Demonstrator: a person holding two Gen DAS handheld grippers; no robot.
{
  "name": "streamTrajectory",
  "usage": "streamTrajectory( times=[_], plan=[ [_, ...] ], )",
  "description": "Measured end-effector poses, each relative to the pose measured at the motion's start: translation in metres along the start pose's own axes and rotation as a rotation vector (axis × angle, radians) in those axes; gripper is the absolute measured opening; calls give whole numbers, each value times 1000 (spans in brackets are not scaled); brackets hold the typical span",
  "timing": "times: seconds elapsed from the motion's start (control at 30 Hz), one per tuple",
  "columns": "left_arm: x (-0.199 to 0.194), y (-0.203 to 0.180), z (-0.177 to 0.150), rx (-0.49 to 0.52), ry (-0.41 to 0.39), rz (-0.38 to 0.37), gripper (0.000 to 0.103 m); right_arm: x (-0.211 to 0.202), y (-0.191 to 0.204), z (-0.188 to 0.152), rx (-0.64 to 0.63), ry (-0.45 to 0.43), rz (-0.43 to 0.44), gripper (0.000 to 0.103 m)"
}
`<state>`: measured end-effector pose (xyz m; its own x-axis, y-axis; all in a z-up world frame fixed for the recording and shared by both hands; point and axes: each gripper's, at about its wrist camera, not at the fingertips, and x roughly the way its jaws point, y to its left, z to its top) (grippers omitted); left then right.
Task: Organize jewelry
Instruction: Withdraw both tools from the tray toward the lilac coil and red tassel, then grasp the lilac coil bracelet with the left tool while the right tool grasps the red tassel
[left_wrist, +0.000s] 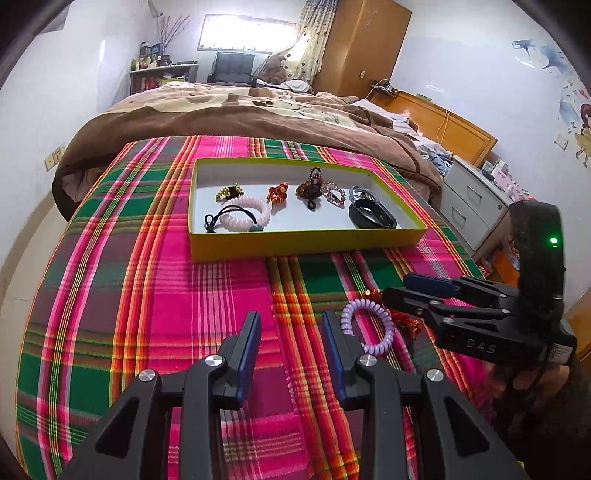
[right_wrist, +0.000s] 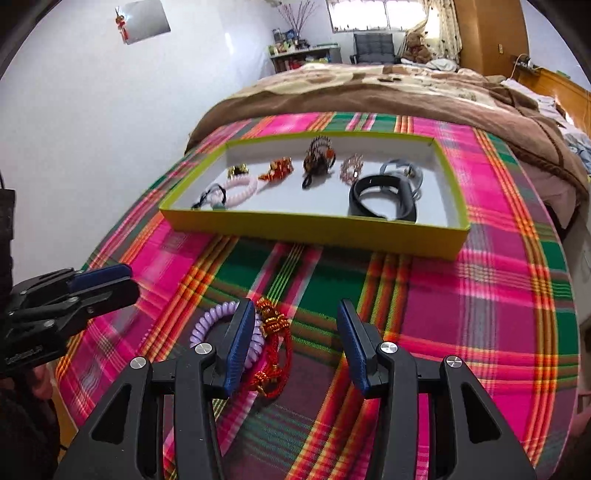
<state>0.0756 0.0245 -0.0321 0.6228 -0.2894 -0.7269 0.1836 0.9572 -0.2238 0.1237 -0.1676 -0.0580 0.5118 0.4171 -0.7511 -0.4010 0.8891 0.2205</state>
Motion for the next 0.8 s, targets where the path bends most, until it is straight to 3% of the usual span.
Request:
streamTrajectory(
  times=[0.37, 0.63, 0.8],
  plan=[
    [0, 2, -2, -2, 9, 7, 33, 3, -2, -3, -28, 8, -127, 47],
    [3, -3, -3, 2, 18, 7, 33, 4, 4, -6, -64, 20, -125, 47],
    [5, -6, -3, 4, 25, 11, 33, 4, 4, -6, -69, 20, -153, 33]
  ],
)
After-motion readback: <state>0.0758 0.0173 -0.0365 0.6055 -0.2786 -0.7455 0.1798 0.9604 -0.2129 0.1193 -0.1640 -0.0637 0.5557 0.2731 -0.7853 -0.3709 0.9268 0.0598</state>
